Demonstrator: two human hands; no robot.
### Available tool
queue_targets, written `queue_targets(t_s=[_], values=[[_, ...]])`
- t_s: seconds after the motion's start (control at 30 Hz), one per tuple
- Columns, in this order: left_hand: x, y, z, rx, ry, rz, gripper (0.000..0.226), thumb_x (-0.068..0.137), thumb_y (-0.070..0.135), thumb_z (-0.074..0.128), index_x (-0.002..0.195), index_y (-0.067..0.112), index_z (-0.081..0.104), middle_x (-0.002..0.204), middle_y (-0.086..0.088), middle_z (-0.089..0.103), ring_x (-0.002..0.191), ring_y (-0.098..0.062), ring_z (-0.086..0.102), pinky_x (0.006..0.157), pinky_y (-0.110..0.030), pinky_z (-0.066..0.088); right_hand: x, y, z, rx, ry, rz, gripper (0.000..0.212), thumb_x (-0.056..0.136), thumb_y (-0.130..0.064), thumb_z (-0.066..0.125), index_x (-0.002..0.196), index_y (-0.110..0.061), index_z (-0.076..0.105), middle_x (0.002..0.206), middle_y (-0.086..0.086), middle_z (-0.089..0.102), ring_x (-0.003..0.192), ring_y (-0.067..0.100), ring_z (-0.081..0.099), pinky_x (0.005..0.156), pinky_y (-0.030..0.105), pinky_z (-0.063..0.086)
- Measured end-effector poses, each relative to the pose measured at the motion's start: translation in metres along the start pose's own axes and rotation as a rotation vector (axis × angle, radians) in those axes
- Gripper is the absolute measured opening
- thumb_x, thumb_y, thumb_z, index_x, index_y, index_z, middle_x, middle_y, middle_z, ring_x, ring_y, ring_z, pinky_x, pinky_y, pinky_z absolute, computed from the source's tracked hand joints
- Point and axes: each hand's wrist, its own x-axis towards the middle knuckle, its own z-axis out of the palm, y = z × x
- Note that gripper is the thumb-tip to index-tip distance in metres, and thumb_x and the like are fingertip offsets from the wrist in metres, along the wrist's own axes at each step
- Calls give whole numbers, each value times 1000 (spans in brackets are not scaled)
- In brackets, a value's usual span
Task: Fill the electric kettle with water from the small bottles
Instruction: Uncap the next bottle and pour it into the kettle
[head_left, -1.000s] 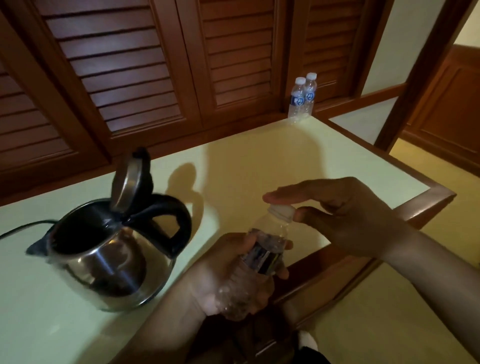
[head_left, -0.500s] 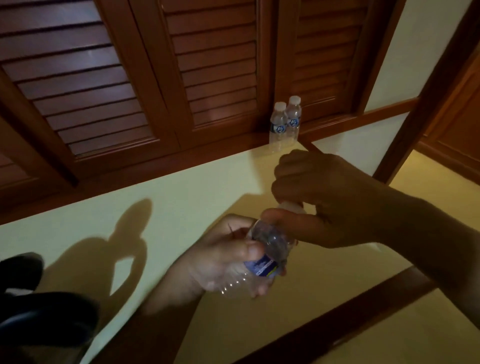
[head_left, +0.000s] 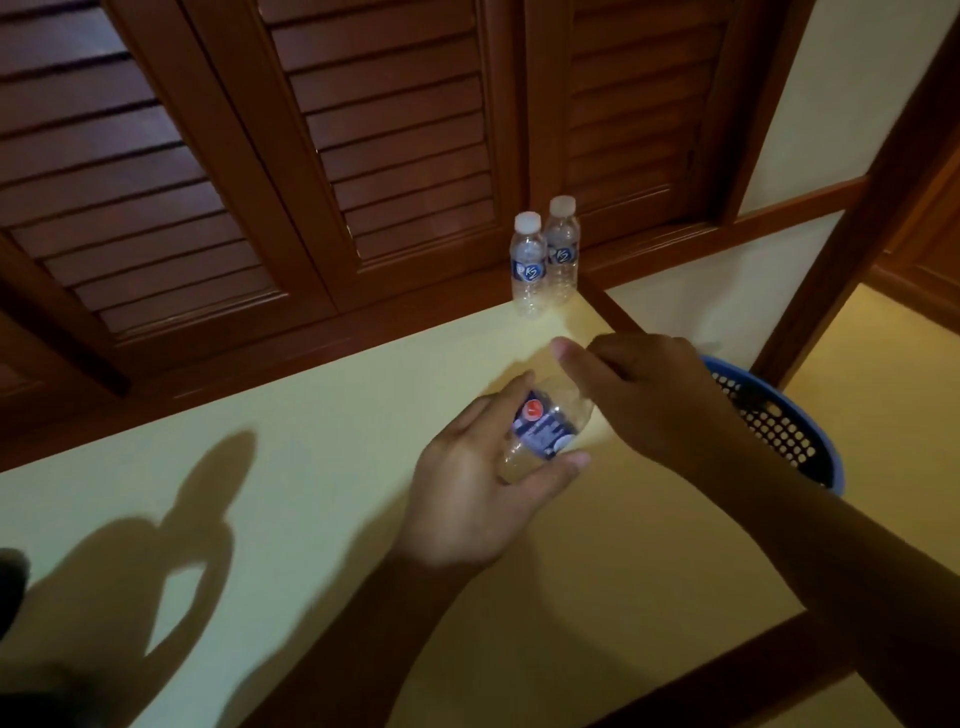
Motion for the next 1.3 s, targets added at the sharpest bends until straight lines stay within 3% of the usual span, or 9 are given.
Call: queue_targets(t_s=[0.1,0.3,0.37,0.47,0.53,0.63,0.73,0.83,1.3], values=[[8,2,2,19,-197,-53,82,97,51,67,165,36,25,149,12,59,126,-9,60,105,-27,52,-2,8,-8,58,96,-70,43,100,-47,51,71,-16,59,58,-1,58,57,12,57,50,18,41],[22,-2,9,-6,-204,-38,61,91,35,77,148,40,54,118,10,73,95,-6,66,81,-18,54,-8,26,-11,232,71,-185,27,104,-39,46,113,-21,65,98,-14,66,93,-2,63,71,7,46],[31,-5,14,-55,-181,-52,58,87,35,84,141,33,63,116,11,70,94,-3,62,77,-13,50,-6,37,-7,301,26,-130,32,104,-45,45,130,-31,58,115,-15,64,110,1,61,85,15,51],[46,-10,32,-164,-119,-145,56,81,38,89,132,29,67,113,10,69,98,-8,64,81,-30,58,-4,47,1,507,0,-52,44,102,-57,45,143,-42,45,132,-11,61,125,10,59,97,38,56],[59,-11,47,-206,-42,-218,53,80,41,89,125,28,63,110,10,69,96,-8,65,81,-34,59,-11,53,13,575,80,-26,40,106,-42,47,145,-32,46,131,-10,62,123,3,58,99,23,52],[88,-10,71,-269,111,-271,49,81,45,87,114,28,55,105,11,69,91,-10,67,80,-39,59,-26,67,35,370,179,91,37,106,-30,51,143,-25,51,130,-13,61,115,-14,53,90,3,41],[122,-10,97,-256,183,-255,53,82,46,85,120,26,53,110,8,71,97,-14,68,83,-37,57,-32,80,49,257,19,213,44,106,-38,47,149,-30,44,150,-7,50,133,0,44,105,17,30],[151,-12,120,-231,209,-223,60,86,38,85,132,19,52,122,1,72,108,-21,69,85,-30,51,-30,88,57,64,-38,143,50,106,-43,42,153,-26,38,157,-3,42,144,9,36,110,23,20],[192,-19,158,-107,255,-293,63,90,44,81,135,11,53,131,-8,70,118,-28,70,91,-30,50,-34,85,56,111,-1,111,75,93,-73,23,150,-28,44,153,-7,49,140,8,41,113,31,33]])
